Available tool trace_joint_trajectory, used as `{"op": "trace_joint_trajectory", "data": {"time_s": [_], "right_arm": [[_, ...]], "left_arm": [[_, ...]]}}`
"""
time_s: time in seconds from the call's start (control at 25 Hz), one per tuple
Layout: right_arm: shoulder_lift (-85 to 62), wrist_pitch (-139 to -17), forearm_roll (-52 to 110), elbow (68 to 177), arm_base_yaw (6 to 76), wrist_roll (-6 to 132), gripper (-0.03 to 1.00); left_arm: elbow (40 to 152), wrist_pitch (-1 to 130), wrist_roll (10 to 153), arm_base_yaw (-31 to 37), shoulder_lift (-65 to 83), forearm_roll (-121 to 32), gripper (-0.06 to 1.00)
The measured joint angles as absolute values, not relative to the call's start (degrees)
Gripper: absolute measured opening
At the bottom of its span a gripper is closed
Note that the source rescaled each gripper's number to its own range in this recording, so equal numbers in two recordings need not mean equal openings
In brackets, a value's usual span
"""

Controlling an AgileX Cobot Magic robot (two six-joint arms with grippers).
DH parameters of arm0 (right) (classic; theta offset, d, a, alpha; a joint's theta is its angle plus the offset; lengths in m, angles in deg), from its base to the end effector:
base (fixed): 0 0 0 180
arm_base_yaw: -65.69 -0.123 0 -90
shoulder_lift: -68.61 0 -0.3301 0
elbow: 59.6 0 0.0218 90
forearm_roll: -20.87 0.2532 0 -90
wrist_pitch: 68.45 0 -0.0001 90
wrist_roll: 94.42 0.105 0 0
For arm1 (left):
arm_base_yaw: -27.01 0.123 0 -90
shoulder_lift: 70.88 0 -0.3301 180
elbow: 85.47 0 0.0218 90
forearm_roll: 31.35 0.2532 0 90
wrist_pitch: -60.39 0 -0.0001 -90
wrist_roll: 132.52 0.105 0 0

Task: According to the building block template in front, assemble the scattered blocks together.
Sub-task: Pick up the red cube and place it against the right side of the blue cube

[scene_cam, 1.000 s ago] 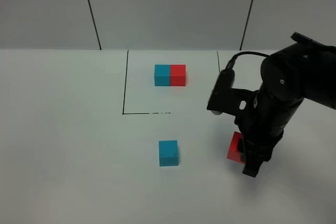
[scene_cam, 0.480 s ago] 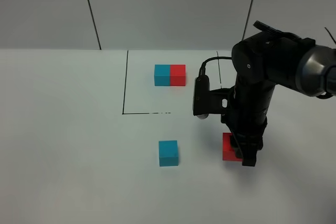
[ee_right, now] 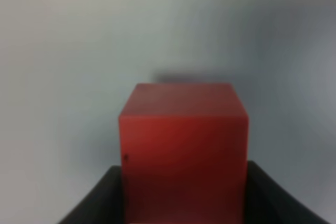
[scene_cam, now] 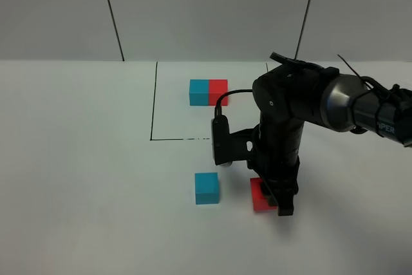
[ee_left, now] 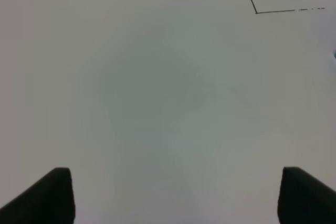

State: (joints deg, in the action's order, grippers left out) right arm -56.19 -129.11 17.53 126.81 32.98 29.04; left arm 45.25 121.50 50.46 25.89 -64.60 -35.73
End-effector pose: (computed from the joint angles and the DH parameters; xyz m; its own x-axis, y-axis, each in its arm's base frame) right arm 0.3590 0.2242 0.1880 0.0143 -0.9993 0.0340 -0.9990 -0.0158 -0.0415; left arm -0.0381 -0.0063 0.2733 -0.4464 0.0237 -0.8945 0.0860 0.9962 -0.0165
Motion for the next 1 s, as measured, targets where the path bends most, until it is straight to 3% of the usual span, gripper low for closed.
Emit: {"op": "trace_joint_trajectory", "data": {"time_s": [0.4,1.0], "right_arm": [[-62.0,-131.6,17.6,134.9,32.5,28.9,0.0],[-64.2,-131.1,17.6,135.4,32.0,28.9,0.0]], "left_arm": [[45.3,121.5,50.5,25.9,-64.6,-35.7,0.65],[45.3,121.5,50.5,25.9,-64.6,-35.7,0.65]]}}
